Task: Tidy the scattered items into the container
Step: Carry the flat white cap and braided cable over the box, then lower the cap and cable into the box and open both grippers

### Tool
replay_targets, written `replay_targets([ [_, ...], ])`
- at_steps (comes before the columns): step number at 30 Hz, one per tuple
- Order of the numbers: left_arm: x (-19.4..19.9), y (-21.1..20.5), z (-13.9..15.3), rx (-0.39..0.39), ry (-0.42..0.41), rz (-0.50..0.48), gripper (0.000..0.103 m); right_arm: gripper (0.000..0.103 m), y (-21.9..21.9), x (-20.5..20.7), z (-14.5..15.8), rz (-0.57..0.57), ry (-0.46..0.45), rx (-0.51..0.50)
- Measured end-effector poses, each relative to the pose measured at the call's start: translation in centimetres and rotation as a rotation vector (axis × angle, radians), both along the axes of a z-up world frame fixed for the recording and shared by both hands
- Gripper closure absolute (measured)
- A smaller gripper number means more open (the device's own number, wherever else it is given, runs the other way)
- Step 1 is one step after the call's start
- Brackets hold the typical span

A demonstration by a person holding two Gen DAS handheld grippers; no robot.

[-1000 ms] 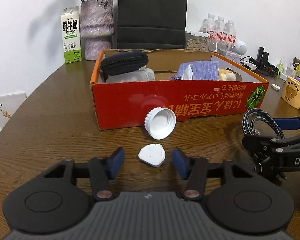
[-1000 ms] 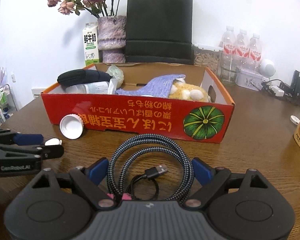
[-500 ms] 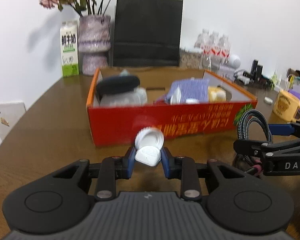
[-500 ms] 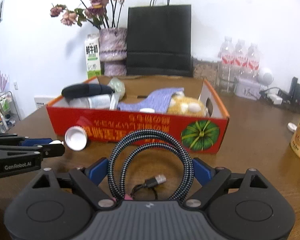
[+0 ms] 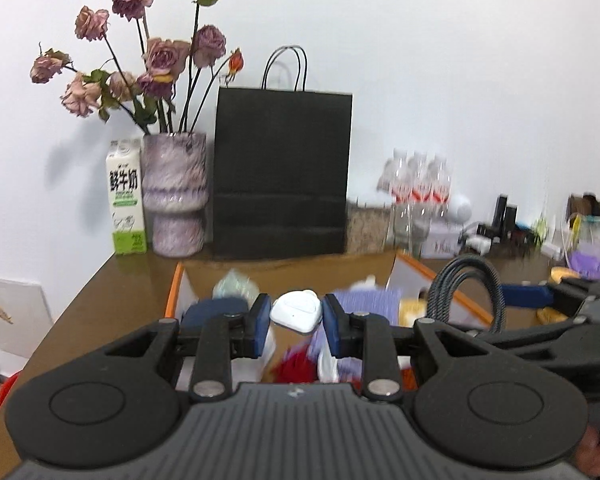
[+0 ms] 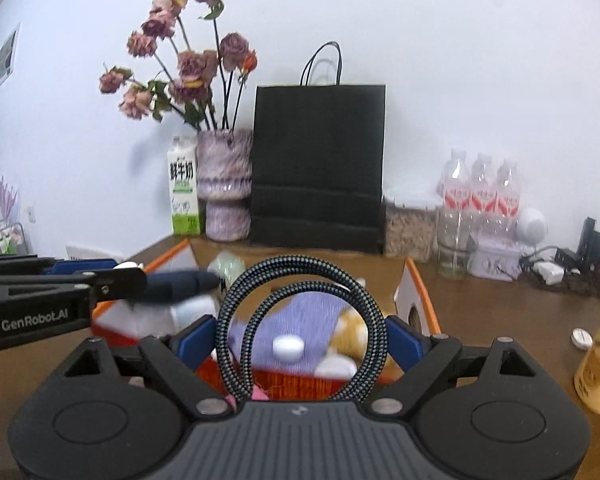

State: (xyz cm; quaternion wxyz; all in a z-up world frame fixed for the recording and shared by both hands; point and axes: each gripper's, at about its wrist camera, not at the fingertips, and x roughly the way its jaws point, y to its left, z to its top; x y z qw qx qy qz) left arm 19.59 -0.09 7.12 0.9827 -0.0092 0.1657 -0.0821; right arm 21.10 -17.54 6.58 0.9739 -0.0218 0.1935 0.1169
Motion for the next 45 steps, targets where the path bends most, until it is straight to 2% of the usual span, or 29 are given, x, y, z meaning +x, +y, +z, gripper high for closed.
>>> replay_targets([
  [6,4.0,0.0,0.8,-0.029,-0.005,0.029,0.075,0.014,0.6,3.9,0.7,-0.011,-0.010,0.018],
  [15,9.7,0.1,-1.0,-0.018,0.048,0.060,0.075,0.014,0.7,9.6,-0.6,-0.028,0.037,0.022],
  [21,11.4,0.1,-2.9,0.014,0.105,0.063,0.075,0.014,0.6,12.1,-2.9,-0.018,0.108,0.007],
  [27,11.7,0.0,-3.4,0.040,0.117,0.067,0.073,0.013,0.2,12.4,-3.6,-0.005,0.131,0.020],
  [29,11.8,-0.1,-3.3,0.051,0.120,0.081,0.057,0.011,-0.2,12.4,-3.6,0.004,0.130,0.060],
  [31,11.7,-0.1,-3.3,0.073,0.109,0.127,0.028,0.001,-0.5,12.4,-3.5,-0.022,0.129,0.065],
  [34,11.7,0.3,-3.0,0.065,0.100,0.155,0.009,0.000,-1.1,12.5,-3.2,-0.041,0.125,0.084],
  [36,11.8,0.5,-2.9,0.063,0.097,0.185,0.000,0.000,-1.4,12.5,-3.0,-0.040,0.126,0.094],
  [45,11.5,0.7,-2.7,0.053,0.096,0.185,0.000,0.000,-1.3,12.2,-2.6,-0.045,0.120,0.072],
])
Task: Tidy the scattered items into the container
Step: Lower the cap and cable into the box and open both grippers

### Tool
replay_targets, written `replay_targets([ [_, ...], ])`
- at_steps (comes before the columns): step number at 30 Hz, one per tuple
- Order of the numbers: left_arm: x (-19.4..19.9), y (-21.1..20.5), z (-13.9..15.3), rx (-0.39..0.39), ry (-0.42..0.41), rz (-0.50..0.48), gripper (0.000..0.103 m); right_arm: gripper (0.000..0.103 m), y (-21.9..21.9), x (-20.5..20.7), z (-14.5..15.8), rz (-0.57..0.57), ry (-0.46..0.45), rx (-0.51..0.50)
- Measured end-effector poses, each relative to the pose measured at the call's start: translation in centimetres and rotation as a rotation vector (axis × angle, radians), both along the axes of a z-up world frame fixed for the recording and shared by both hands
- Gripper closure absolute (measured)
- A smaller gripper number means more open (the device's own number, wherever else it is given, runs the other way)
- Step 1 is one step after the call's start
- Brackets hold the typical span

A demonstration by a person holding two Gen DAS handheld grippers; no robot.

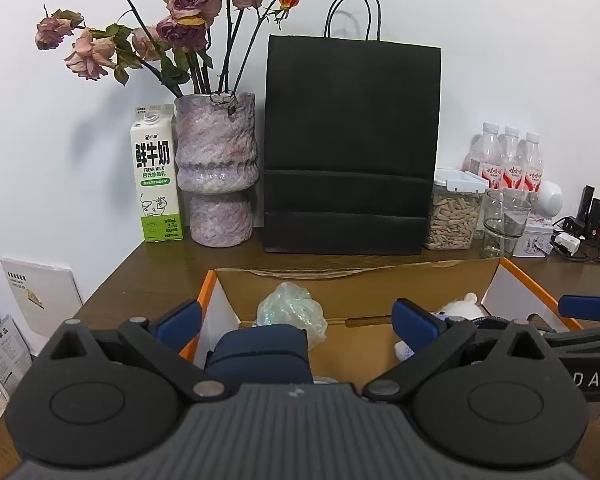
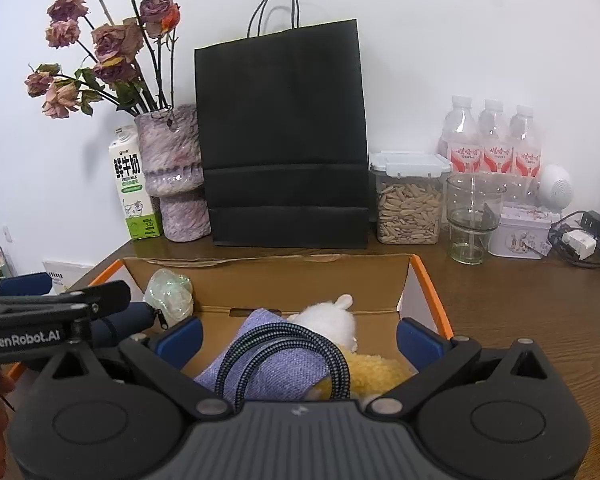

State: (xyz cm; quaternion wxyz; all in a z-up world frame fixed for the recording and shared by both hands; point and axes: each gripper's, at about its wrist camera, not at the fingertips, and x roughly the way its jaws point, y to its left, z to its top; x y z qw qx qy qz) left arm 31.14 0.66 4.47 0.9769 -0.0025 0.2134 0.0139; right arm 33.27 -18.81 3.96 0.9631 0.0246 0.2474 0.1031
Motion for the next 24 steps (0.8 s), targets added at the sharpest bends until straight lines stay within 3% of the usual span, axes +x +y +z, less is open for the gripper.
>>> replay_targets([
  [12,-2.6,-0.1,1.2,0.000,-0.031,-0.005,0.000,0.000,0.2,-2.9,1.8,0.004,-0.058,-0.034],
  [24,-7.7,0.3,2.0,0.012,-0.041,-0.011,0.000,0.000,0.9,-8.1,2.6,0.027,-0.070,-0.053],
])
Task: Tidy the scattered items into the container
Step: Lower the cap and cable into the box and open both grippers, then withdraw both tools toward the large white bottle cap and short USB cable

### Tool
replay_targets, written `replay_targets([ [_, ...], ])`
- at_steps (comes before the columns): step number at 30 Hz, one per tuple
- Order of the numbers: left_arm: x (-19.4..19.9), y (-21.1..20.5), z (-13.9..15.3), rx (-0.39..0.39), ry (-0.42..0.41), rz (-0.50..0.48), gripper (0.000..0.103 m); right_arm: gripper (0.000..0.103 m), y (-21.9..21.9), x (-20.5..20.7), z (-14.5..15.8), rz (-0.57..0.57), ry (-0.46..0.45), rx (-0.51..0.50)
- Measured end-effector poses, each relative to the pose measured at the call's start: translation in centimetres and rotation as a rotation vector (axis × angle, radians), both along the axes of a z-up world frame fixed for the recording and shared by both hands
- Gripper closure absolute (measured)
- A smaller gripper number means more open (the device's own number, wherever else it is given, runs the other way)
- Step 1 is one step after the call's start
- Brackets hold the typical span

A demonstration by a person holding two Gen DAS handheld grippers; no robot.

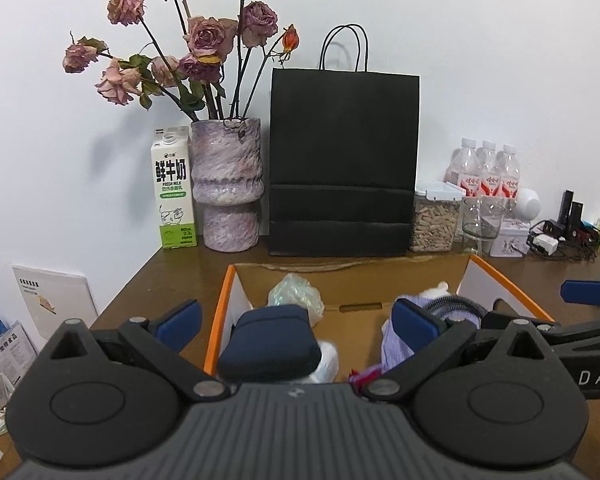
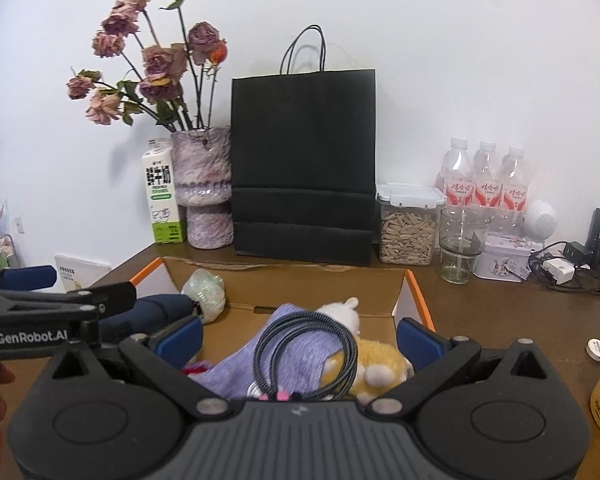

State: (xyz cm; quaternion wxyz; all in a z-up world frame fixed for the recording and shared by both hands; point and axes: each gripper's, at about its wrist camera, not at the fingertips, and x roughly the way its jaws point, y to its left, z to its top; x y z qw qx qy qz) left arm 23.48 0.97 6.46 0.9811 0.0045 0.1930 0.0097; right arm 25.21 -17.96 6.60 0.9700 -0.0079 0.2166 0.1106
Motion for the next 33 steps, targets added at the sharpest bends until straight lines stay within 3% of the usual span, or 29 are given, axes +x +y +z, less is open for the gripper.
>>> replay_targets([
  [17,-5.2,2.1,-3.2,0.002,0.116,0.026,0.000,0.000,0.6,-6.3,-3.8,0.030,0.113,-0.049],
  [33,-6.1,3.8,-6.5,-0.011,0.211,0.049,0.000,0.000,1.4,-7.8,-7.9,0.046,0.233,-0.091],
])
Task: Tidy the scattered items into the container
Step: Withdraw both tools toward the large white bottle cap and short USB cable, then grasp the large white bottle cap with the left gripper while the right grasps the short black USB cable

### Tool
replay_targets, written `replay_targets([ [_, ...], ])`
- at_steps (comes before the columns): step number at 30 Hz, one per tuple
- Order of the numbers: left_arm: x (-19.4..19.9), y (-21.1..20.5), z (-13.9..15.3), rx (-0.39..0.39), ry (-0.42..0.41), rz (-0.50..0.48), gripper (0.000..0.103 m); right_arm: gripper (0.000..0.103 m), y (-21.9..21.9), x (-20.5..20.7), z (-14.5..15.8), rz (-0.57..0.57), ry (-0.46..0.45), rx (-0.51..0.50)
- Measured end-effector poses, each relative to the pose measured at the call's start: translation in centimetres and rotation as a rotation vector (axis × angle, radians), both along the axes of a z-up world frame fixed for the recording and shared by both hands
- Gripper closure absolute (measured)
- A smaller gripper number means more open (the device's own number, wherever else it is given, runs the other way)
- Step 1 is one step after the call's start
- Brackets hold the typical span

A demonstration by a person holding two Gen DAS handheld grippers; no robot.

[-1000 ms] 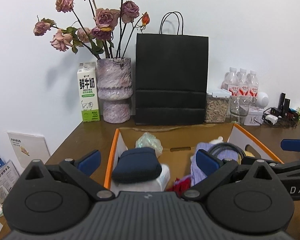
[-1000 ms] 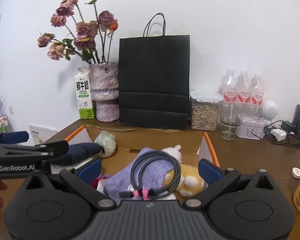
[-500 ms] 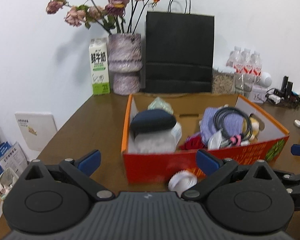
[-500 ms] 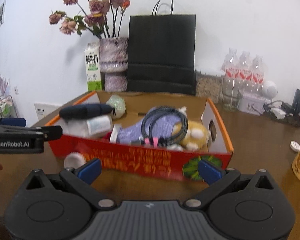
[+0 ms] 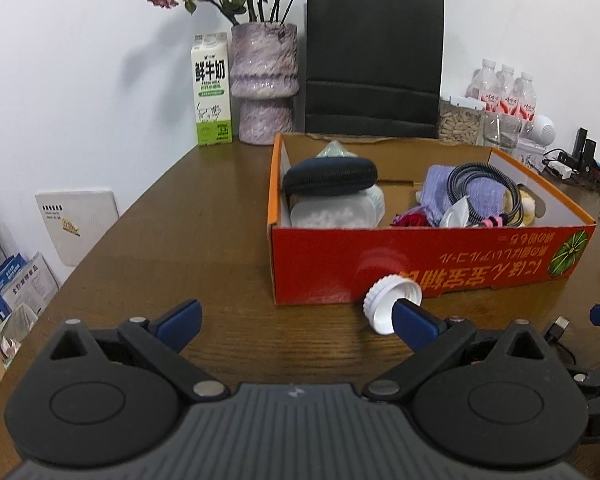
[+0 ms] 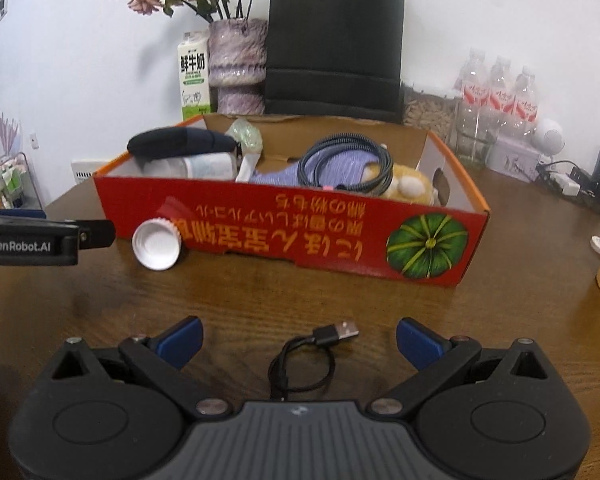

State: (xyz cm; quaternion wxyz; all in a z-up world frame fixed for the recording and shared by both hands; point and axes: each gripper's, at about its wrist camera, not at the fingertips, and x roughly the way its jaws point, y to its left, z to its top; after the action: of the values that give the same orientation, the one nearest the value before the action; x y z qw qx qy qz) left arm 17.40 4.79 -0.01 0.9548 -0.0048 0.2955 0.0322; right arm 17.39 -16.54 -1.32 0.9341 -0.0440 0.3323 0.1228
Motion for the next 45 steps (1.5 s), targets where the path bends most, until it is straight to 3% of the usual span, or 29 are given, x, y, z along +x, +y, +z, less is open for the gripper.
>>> replay_targets([
  [5,-0.1,0.2,-0.6,-0.007,0.011,-0.008,0.000,0.003,0.1,-0.1,-0.6,-0.005,0.022,0.000],
  [11,0.0,0.4,-1.4,-0.022,0.035,-0.017,0.000,0.019,0.1,0.0,-1.0,-0.002,0.029,0.012],
  [13,0.1,0.4,-1.5,-0.027,0.039,-0.018,0.000,0.037,-0.1,-0.2,-0.9,-0.008,0.015,0.016],
  [14,0.1,0.4,-1.5,-0.029,0.041,-0.020,0.000,0.042,-0.2,-0.2,-0.9,-0.012,0.010,0.020],
  [16,0.2,0.3,-1.6,-0.029,0.043,-0.022,0.000,0.067,-0.4,-0.2,-0.7,-0.019,0.002,0.027],
  [17,0.2,0.3,-1.7,-0.029,0.043,-0.024,0.000,0.074,-0.5,-0.2,-0.7,-0.022,-0.001,0.029],
  [36,2.0,-3.0,-1.6,-0.004,0.045,-0.078,0.000,0.079,-2.1,0.4,-0.1,-0.013,-0.037,0.069],
  [45,3.7,-4.6,-1.9,-0.011,0.055,-0.045,0.000,0.079,-2.9,1.3,0.3,-0.025,-0.076,0.056],
])
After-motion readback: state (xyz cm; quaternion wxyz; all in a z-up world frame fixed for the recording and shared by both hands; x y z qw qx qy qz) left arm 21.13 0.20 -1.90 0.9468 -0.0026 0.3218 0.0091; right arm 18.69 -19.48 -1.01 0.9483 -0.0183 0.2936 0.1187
